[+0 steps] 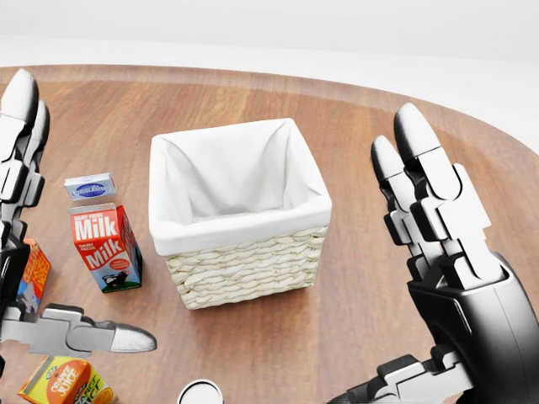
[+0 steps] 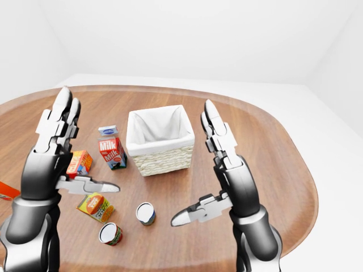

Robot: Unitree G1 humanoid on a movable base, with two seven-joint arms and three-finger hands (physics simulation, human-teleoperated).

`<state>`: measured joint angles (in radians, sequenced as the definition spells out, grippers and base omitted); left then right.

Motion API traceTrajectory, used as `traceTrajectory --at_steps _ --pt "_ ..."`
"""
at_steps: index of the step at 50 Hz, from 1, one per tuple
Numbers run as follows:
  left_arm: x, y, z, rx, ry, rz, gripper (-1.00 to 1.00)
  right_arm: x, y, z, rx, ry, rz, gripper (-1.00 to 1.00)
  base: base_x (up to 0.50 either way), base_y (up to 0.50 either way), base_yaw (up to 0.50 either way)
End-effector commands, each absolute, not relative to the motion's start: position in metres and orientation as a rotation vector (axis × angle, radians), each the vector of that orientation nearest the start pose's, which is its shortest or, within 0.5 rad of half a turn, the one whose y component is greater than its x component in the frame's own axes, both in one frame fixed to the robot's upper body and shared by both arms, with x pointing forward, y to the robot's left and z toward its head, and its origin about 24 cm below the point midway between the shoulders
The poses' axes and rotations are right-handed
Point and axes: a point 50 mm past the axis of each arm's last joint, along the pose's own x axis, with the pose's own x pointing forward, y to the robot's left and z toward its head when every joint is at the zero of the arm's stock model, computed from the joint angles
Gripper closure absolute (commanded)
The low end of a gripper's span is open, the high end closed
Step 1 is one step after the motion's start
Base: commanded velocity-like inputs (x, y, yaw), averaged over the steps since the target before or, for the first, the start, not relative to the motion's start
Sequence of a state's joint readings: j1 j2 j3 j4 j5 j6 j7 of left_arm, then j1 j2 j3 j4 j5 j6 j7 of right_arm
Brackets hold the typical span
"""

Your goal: Pick up the orange juice, and put it in the basket.

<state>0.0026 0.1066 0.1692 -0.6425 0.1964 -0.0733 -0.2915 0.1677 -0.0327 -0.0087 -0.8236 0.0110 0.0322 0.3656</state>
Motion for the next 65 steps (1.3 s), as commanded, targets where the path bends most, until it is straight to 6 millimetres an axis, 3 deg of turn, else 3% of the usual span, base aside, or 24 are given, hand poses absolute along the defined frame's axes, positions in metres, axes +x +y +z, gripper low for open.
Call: traceTrajectory --at_steps 1,6,8,11,16,23,31,38,49,56,65 --pt "0.202 0.188 0.220 0.690 -0.734 -0.152 -1.00 0.178 -0.149 0.189 -0.141 -0.625 0.293 -1.00 0.00 0.00 0.00" --pt "0.185 0.194 0.244 0.856 -0.791 -0.292 -1.00 0.182 -0.151 0.189 -0.139 -0.624 0.281 -1.00 0.00 0.00 0.00" --pt "0.177 0.196 0.240 0.801 -0.784 -0.373 -1.00 0.181 -0.150 0.190 -0.140 -0.626 0.279 -1.00 0.00 0.00 0.00" --pt "0.174 0.203 0.238 0.758 -0.782 -0.349 -1.00 0.181 -0.150 0.190 -0.141 -0.628 0.278 -1.00 0.00 0.00 0.00" --pt "0.192 0.223 0.220 0.755 -0.634 -0.278 -1.00 0.181 -0.150 0.190 -0.138 -0.631 0.279 -1.00 0.00 0.00 0.00" --pt "0.199 0.233 0.202 0.734 -0.522 -0.257 -1.00 0.180 -0.149 0.190 -0.138 -0.629 0.282 -1.00 0.00 0.00 0.00" --pt "0.212 0.248 0.154 0.707 -0.263 -0.249 -1.00 0.180 -0.149 0.190 -0.136 -0.630 0.280 -1.00 0.00 0.00 0.00" --pt "0.211 0.251 0.147 0.728 -0.215 -0.244 -1.00 0.180 -0.150 0.191 -0.131 -0.631 0.279 -1.00 0.00 0.00 0.00" --pt "0.221 0.260 0.112 0.784 -0.005 -0.248 -1.00 0.179 -0.149 0.190 -0.132 -0.630 0.281 -1.00 0.00 0.00 0.00" --pt "0.218 0.275 0.102 0.825 0.089 -0.238 -1.00 0.179 -0.147 0.188 -0.131 -0.626 0.288 -1.00 0.00 0.00 0.00" --pt "0.228 0.289 0.081 0.918 0.260 -0.236 -1.00 0.180 -0.147 0.188 -0.131 -0.627 0.287 -1.00 0.00 0.00 0.00"
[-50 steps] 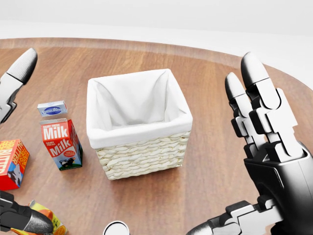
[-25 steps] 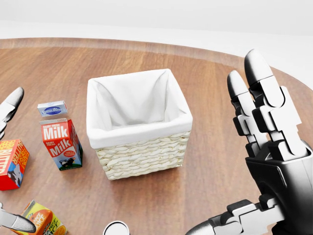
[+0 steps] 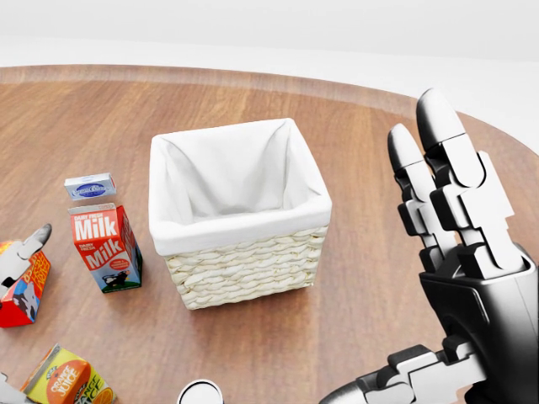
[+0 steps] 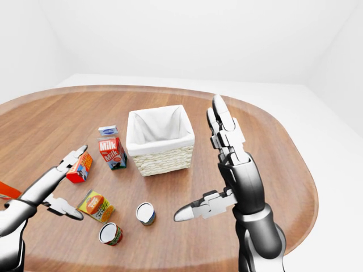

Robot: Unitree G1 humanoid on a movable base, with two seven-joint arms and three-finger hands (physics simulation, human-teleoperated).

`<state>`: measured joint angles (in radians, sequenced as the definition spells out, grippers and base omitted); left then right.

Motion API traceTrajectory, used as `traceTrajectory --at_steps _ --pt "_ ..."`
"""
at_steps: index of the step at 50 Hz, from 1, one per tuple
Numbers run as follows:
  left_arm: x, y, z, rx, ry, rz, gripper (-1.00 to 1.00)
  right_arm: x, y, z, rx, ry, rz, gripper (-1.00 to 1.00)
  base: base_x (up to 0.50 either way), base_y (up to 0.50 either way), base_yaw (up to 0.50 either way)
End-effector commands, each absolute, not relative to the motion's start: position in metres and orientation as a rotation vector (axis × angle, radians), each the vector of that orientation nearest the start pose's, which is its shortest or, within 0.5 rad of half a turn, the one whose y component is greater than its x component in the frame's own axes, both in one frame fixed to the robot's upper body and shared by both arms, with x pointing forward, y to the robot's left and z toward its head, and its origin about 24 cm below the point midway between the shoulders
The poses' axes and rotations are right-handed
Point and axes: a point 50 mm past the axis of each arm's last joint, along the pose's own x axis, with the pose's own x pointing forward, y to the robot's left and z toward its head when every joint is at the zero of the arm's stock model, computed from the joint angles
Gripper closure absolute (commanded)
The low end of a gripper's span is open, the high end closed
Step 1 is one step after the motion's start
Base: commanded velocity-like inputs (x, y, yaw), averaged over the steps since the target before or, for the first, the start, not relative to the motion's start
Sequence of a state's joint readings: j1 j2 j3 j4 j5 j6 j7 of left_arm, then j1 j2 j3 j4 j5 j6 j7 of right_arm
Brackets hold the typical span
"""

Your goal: Pick up the orange juice, and put it in the basket.

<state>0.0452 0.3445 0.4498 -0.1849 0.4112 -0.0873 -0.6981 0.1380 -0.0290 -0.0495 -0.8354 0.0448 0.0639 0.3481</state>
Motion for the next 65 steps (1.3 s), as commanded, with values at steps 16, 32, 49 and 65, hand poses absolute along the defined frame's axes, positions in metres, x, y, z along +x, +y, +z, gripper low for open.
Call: traceTrajectory --at_steps 16,32,49,65 --pt "0.222 0.303 0.076 0.973 0.344 -0.209 -1.00 0.181 -0.145 0.185 -0.131 -0.622 0.293 -1.00 0.00 0.00 0.00" --pt "0.215 0.308 0.063 1.015 0.435 -0.218 -1.00 0.180 -0.145 0.183 -0.124 -0.615 0.300 -1.00 0.00 0.00 0.00" --pt "0.218 0.306 0.053 1.084 0.511 -0.244 -1.00 0.176 -0.140 0.181 -0.122 -0.613 0.317 -1.00 0.00 0.00 0.00" --pt "0.240 0.290 0.081 1.112 0.353 -0.265 -1.00 0.174 -0.136 0.177 -0.133 -0.612 0.331 -1.00 0.00 0.00 0.00"
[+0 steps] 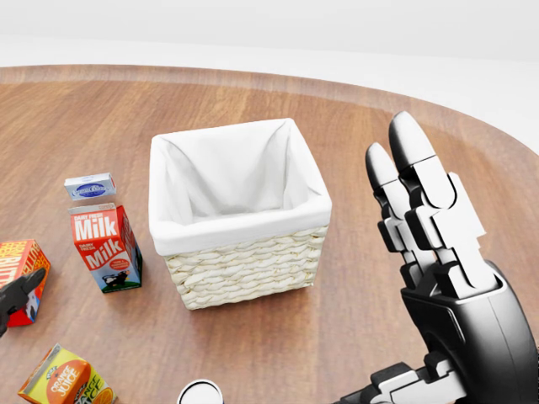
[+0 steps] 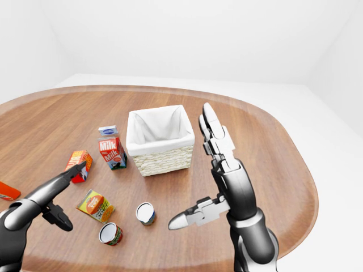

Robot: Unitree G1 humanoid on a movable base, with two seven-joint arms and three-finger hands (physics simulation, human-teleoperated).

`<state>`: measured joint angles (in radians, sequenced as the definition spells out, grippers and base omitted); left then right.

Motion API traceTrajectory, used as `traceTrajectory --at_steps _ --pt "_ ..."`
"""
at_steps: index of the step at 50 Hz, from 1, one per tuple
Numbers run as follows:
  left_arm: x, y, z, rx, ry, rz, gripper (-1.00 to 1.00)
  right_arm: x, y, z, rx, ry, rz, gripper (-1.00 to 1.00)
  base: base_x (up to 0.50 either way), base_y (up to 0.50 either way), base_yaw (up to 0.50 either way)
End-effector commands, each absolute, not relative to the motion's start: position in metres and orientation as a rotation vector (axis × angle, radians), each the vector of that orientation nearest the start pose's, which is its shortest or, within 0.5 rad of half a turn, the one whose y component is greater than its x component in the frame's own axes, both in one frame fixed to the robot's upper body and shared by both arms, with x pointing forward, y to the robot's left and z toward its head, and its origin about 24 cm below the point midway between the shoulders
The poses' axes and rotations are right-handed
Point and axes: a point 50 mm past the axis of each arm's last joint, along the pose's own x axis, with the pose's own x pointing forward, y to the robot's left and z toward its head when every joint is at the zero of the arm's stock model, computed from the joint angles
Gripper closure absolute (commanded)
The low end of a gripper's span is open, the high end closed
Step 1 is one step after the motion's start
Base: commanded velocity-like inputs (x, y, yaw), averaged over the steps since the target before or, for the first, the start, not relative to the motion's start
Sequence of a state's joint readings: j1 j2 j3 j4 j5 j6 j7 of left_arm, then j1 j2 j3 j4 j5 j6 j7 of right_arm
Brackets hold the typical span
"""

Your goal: Pick up the orange juice, and put it in the basket.

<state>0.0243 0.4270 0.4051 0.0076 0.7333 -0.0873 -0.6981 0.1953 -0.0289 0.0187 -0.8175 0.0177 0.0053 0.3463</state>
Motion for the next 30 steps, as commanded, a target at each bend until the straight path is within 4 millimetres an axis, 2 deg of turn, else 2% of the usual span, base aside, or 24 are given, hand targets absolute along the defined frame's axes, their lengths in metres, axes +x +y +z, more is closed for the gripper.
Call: traceTrajectory --at_steps 1,5,14,22,30 --pt "0.242 0.289 0.080 1.118 0.357 -0.265 -1.00 0.174 -0.136 0.178 -0.131 -0.612 0.331 -1.00 0.00 0.00 0.00" --pt "0.246 0.292 0.074 1.171 0.419 -0.268 -1.00 0.175 -0.136 0.177 -0.138 -0.613 0.329 -1.00 0.00 0.00 0.00" --pt "0.249 0.281 0.071 1.178 0.401 -0.317 -1.00 0.174 -0.137 0.179 -0.130 -0.615 0.328 -1.00 0.00 0.00 0.00" --pt "0.247 0.286 0.055 1.227 0.507 -0.334 -1.00 0.174 -0.138 0.181 -0.129 -0.618 0.323 -1.00 0.00 0.00 0.00" --pt "0.244 0.289 0.051 1.239 0.536 -0.344 -1.00 0.174 -0.139 0.182 -0.129 -0.619 0.319 -1.00 0.00 0.00 0.00"
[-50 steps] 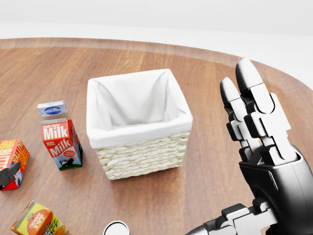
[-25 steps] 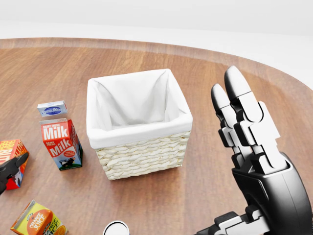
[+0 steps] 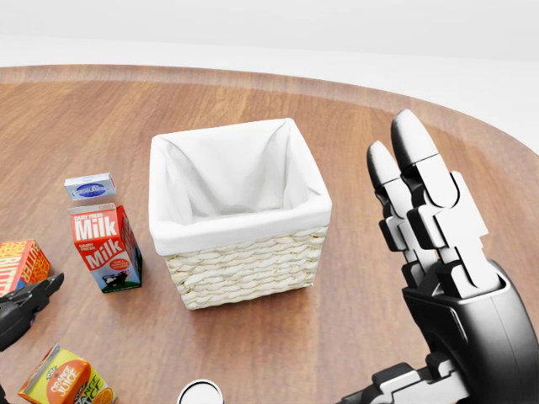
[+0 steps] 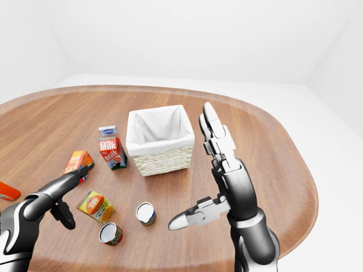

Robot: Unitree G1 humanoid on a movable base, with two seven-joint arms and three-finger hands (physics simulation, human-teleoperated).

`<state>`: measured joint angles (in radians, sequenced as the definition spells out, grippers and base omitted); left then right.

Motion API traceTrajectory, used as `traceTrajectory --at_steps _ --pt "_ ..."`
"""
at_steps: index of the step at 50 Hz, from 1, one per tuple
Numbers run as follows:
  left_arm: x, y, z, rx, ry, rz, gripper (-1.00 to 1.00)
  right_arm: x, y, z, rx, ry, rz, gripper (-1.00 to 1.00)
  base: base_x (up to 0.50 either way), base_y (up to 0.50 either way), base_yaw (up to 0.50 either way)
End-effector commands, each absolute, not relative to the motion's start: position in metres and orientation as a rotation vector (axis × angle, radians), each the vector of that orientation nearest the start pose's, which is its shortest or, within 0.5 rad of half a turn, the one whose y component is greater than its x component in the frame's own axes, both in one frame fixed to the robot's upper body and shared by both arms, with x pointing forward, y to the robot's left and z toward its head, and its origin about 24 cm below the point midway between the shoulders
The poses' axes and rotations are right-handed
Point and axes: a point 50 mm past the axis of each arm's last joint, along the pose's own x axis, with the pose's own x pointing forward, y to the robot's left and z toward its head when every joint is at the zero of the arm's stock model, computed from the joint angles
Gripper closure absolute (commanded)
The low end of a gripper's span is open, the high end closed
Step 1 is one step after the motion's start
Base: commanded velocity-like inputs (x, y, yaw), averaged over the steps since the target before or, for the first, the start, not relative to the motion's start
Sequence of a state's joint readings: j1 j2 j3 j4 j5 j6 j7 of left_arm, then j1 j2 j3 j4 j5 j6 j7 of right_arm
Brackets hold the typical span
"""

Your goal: Pick up the orange juice, and put it in the basket.

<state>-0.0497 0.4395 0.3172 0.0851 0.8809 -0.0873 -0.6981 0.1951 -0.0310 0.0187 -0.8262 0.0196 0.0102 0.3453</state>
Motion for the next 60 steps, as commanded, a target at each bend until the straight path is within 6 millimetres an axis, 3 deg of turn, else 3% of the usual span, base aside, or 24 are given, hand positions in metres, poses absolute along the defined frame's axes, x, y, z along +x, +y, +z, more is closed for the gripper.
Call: traceTrajectory --at_steps 1,27,33,35,42,43,44,60 --pt "0.245 0.289 0.050 1.243 0.542 -0.346 -1.00 0.175 -0.139 0.181 -0.128 -0.618 0.319 -1.00 0.00 0.00 0.00" --pt "0.258 0.272 0.034 1.309 0.590 -0.443 -1.00 0.175 -0.139 0.181 -0.131 -0.618 0.317 -1.00 0.00 0.00 0.00" --pt "0.261 0.270 0.022 1.362 0.649 -0.475 -1.00 0.175 -0.139 0.179 -0.133 -0.614 0.319 -1.00 0.00 0.00 0.00" --pt "0.260 0.263 0.026 1.325 0.605 -0.489 -1.00 0.176 -0.139 0.180 -0.130 -0.616 0.314 -1.00 0.00 0.00 0.00" --pt "0.252 0.254 0.005 1.244 0.637 -0.555 -1.00 0.180 -0.142 0.179 -0.125 -0.602 0.294 -1.00 0.00 0.00 0.00" --pt "0.252 0.254 0.005 1.252 0.637 -0.556 -0.85 0.180 -0.143 0.181 -0.125 -0.604 0.288 -1.00 0.00 0.00 0.00" --pt "0.251 0.249 0.006 1.192 0.602 -0.564 1.00 0.183 -0.145 0.180 -0.118 -0.599 0.280 -1.00 0.00 0.00 0.00" --pt "0.257 0.261 0.014 1.271 0.631 -0.526 1.00 0.184 -0.145 0.182 -0.108 -0.594 0.271 -1.00 0.00 0.00 0.00"
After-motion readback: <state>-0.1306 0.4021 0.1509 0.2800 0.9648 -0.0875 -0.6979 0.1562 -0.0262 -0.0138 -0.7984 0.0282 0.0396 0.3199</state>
